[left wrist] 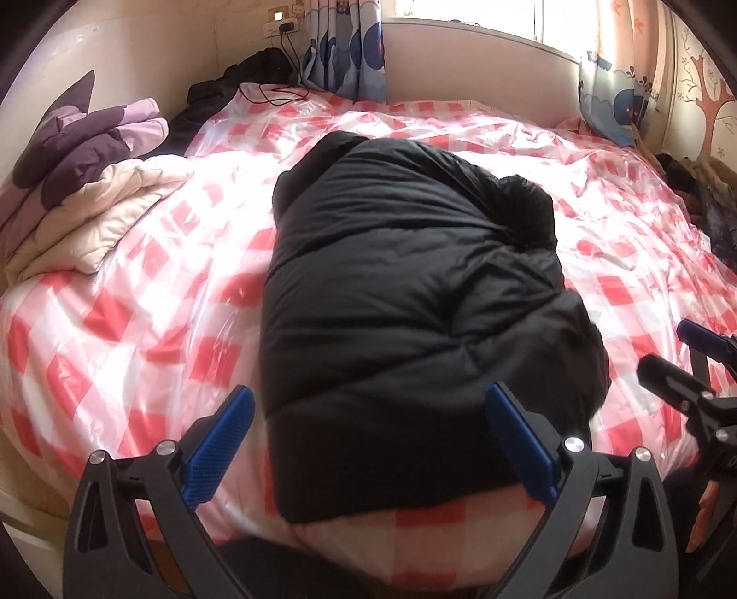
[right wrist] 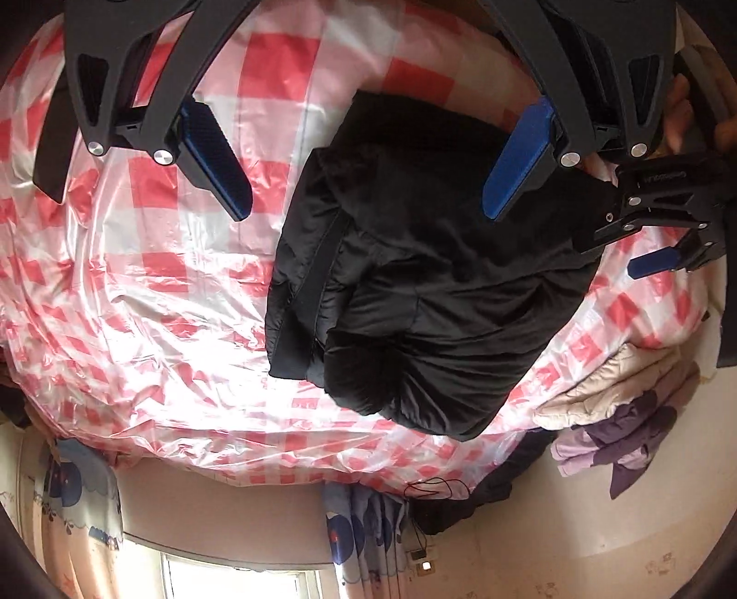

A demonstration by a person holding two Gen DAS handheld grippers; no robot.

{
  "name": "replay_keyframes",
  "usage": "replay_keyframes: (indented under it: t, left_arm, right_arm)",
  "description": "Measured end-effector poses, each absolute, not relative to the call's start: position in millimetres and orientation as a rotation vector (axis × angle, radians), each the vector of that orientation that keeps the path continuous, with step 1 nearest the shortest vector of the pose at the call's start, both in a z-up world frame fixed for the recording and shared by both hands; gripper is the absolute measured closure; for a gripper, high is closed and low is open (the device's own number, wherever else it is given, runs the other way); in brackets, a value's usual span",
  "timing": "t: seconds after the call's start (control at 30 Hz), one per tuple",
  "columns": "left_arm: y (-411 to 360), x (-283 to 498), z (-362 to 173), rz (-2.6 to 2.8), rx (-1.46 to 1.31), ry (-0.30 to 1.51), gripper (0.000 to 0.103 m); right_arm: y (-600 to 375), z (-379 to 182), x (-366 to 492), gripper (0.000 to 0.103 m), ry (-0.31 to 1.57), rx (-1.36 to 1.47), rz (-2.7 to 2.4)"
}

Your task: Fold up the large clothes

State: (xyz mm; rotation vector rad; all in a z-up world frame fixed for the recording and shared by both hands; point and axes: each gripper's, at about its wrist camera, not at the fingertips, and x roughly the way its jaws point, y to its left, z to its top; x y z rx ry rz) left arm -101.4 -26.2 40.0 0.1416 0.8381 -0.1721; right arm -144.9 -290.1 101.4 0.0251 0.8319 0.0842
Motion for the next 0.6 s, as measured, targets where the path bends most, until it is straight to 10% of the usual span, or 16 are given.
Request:
replay_keyframes:
  t: [0.6]
  left_arm:
    - [-3, -122, 51, -0.127, 0.100, 0.834, 0.007]
  right_arm:
    - [-257, 104, -137, 0.006, 0.871, -0.030, 0.063]
